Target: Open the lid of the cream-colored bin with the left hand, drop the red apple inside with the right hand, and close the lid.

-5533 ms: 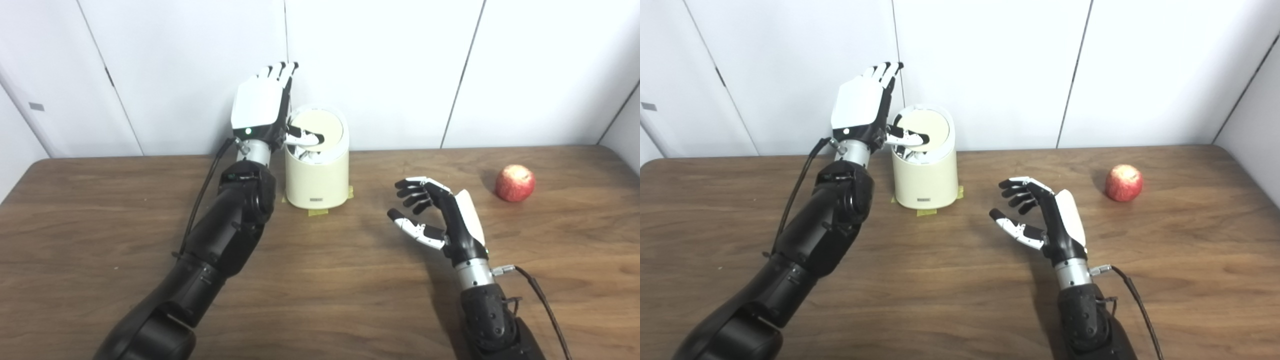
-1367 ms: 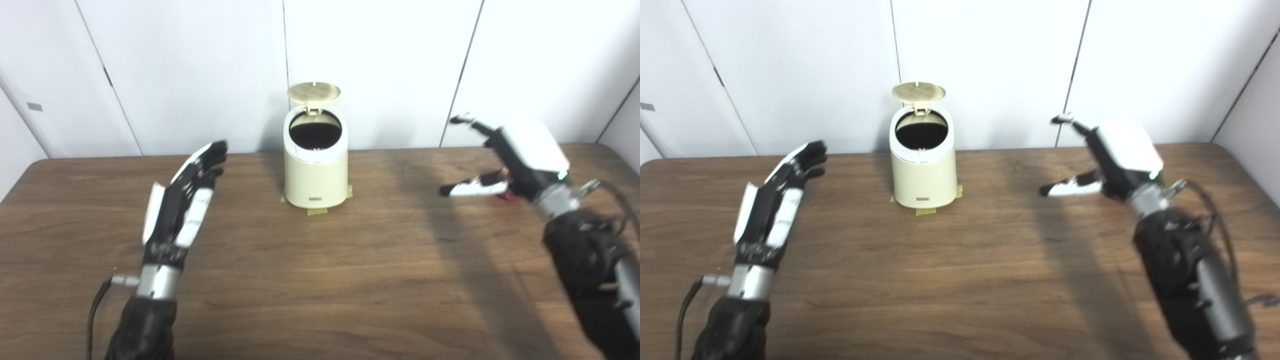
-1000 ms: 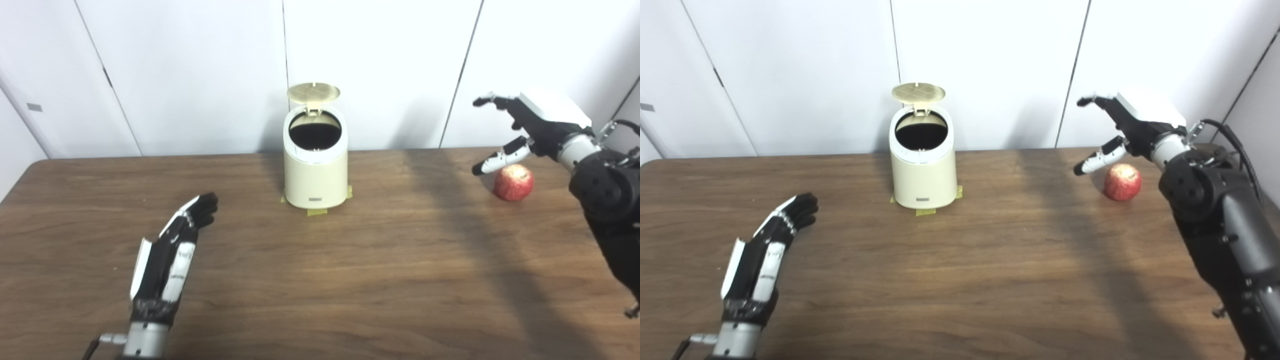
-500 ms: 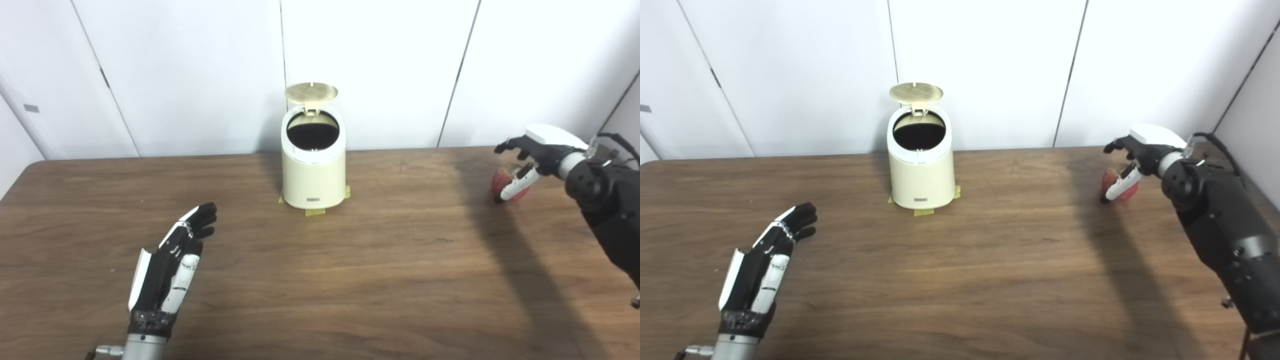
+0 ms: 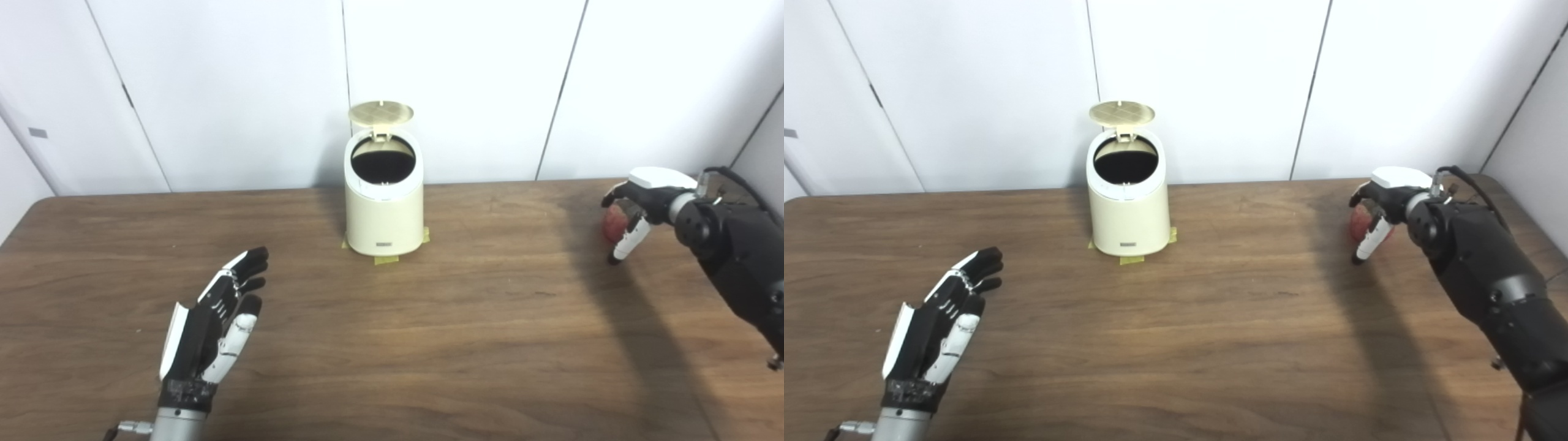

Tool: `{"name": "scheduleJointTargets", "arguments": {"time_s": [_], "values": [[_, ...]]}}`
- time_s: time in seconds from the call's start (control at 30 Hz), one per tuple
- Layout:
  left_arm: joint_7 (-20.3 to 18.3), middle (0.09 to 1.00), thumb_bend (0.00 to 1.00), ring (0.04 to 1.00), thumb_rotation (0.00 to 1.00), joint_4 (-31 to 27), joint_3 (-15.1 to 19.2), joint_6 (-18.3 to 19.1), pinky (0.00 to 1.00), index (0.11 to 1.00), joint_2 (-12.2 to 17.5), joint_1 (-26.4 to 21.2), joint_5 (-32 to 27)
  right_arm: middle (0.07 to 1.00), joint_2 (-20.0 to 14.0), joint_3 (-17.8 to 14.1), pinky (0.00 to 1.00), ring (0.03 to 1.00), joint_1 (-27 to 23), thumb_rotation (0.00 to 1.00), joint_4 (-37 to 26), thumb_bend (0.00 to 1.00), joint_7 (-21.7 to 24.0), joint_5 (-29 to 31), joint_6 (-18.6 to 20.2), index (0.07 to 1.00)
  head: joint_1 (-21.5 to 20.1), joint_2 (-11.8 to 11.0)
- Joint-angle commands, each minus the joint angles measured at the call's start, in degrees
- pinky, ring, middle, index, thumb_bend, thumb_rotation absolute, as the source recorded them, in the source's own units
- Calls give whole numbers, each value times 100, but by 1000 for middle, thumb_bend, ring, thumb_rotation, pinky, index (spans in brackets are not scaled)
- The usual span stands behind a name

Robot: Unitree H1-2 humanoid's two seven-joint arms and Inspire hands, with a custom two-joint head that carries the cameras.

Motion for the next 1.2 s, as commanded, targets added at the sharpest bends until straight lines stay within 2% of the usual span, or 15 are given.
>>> {"name": "scheduleJointTargets", "arguments": {"time_s": [0.0,0.17,0.47,0.53,0.6,0.63,0.67,0.7,0.77,0.83,0.97,1.1,1.17], "values": [[49,867,554,861,748,-177,20,-142,798,847,-21,-92,46,873,-132,-31,649,813,-305,262,-46,1000,-186,-52,-35,800,-7,5],[76,868,560,863,742,-172,15,-119,787,849,-50,-72,106,844,-148,39,640,780,-306,292,-77,980,-38,-56,39,803,19,7],[88,874,522,861,733,-194,6,-106,773,847,-56,-47,263,845,-191,66,763,826,-240,182,-16,918,-121,-28,-77,786,45,24],[89,875,521,863,728,-190,12,-102,776,849,-60,-44,246,831,-214,157,724,804,-231,139,-22,902,-229,-211,-88,771,41,26],[95,873,523,861,723,-161,16,-128,774,849,-59,-46,251,758,-186,249,607,713,-248,55,101,855,-520,-464,-23,695,34,22],[98,872,525,859,724,-150,18,-138,773,848,-59,-48,254,683,-148,278,518,624,-266,90,232,691,-785,-555,-19,596,41,21],[100,872,525,858,724,-143,19,-142,771,848,-59,-50,257,546,-108,311,413,503,-288,37,344,597,-987,-644,28,536,41,21],[101,872,526,858,723,-140,20,-143,770,849,-59,-50,258,497,-83,334,371,455,-304,18,420,565,-1119,-692,57,515,41,21],[100,876,528,860,723,-143,22,-123,771,852,-60,-56,249,459,-49,232,330,408,-215,3,442,538,-1623,-649,-42,499,31,21],[89,876,532,860,721,-135,19,-123,773,852,-58,-60,219,473,-33,169,346,423,-152,0,445,533,-1919,-619,-82,489,30,17],[74,873,528,858,722,-139,-2,-109,770,853,-53,-58,243,492,-21,180,368,449,-148,0,527,530,-2166,-586,-159,481,27,11],[79,870,529,855,729,-149,-15,-96,762,851,-56,-62,291,480,-23,205,362,443,-168,0,549,531,-2287,-619,-209,486,11,13],[83,868,528,851,724,-146,-18,-89,759,847,-65,-67,292,488,-4,152,367,449,-146,0,367,530,-2169,-599,-75,483,11,9]]}}
